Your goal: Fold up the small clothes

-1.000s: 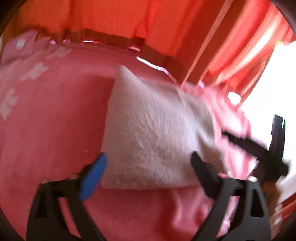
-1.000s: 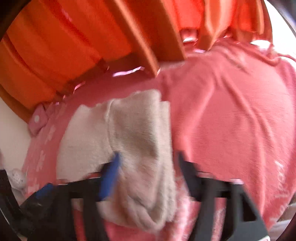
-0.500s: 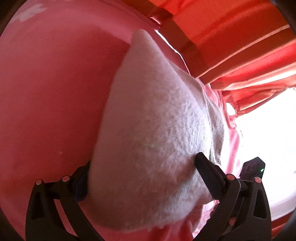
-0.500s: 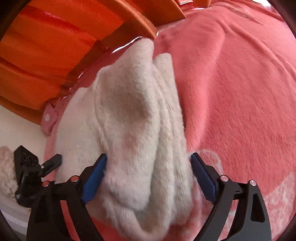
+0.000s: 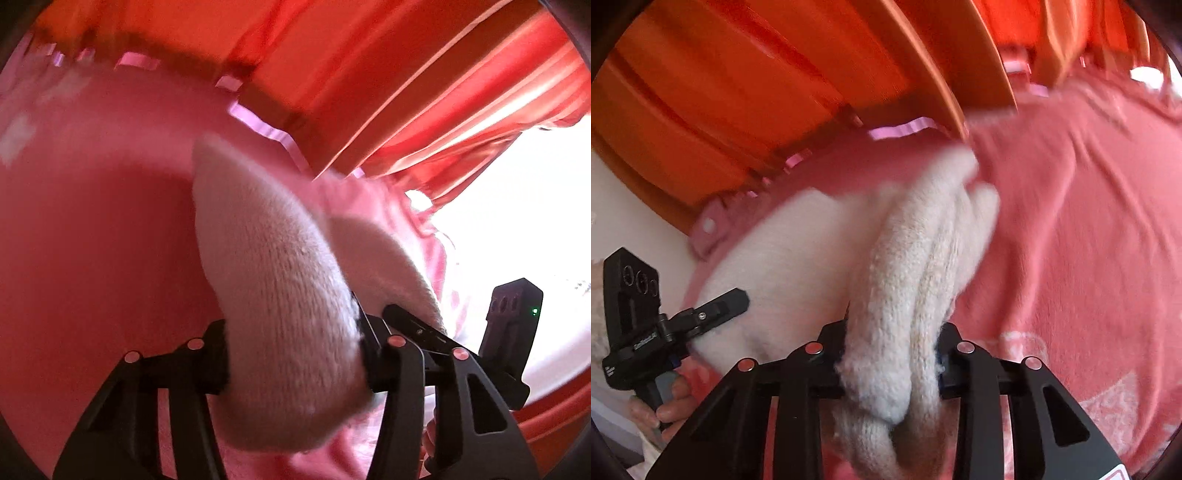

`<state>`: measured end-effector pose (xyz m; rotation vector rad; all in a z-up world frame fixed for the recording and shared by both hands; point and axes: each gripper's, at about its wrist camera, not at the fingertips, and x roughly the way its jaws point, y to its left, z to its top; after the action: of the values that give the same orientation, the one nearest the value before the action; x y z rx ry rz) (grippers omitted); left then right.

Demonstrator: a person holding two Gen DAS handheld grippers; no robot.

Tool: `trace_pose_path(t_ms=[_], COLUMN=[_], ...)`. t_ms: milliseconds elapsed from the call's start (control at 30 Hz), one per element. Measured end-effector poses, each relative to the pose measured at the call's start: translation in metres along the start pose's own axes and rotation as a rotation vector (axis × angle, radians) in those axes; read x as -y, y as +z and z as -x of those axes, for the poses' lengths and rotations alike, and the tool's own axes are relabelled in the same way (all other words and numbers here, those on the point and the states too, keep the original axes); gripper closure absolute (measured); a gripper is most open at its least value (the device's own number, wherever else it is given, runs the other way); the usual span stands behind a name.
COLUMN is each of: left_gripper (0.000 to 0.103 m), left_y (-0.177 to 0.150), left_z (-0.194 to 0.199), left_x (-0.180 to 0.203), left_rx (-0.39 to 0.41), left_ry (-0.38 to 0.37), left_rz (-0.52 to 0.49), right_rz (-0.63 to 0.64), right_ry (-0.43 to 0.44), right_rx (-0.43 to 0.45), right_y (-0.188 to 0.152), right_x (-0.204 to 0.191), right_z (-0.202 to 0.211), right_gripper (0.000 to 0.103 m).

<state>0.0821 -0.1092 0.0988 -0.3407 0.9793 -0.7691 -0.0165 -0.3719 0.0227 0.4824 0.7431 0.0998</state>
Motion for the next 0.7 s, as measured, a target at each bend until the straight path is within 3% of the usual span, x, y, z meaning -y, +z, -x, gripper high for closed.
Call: trace_pose_path(t_ms=[167,267,400,467,500,533,567,600,667,700], left_gripper=[0.053,0.053,0.052,0.045,0.043,0.035,0.018,0.011,0.011,0.011], left_y=[0.032,0.052,0.078,0.090,0.098,0.102,0.106,0.107,0.102,0.093], left_z=[0.065,0.120,0.181,0.188,0.186,0.179,0.165,0.151,0.119,0.101], left_x=[0.038,0.056,0.060,0.050,0.034,0.019,-0.004,-0.023,-0.071,-0.101], left_rx=[0.139,0.268,0.433,0.468,0.478,0.475,0.459,0.442,0.399,0.356], left_ry=[-0.079,-0.114,-0.122,-0.096,-0.065,-0.038,-0.009,0.028,0.161,0.265], left_rz=[-0.111,-0.195,-0.270,-0.270,-0.256,-0.230,-0.195,-0.164,-0.070,-0.001], right_rz=[0.099,0.161,0.203,0.182,0.172,0.148,0.125,0.100,0.045,0.034], right_ry=[0.026,0.065,0.142,0.181,0.191,0.180,0.159,0.124,-0.011,-0.068], right_rx=[0.186,0.316,0.431,0.432,0.414,0.383,0.351,0.318,0.235,0.208], right_y=[0.030,0.048,0.068,0.078,0.081,0.083,0.082,0.078,0.062,0.053], right_x=[-0.063,-0.102,-0.145,-0.156,-0.157,-0.155,-0.150,-0.144,-0.126,-0.119], right_z=[0.064,0.100,0.114,0.092,0.072,0.045,0.020,-0.006,-0.067,-0.087], right_gripper=[0.072,0.072,0.071,0.068,0.061,0.055,0.051,0.045,0.045,0.045])
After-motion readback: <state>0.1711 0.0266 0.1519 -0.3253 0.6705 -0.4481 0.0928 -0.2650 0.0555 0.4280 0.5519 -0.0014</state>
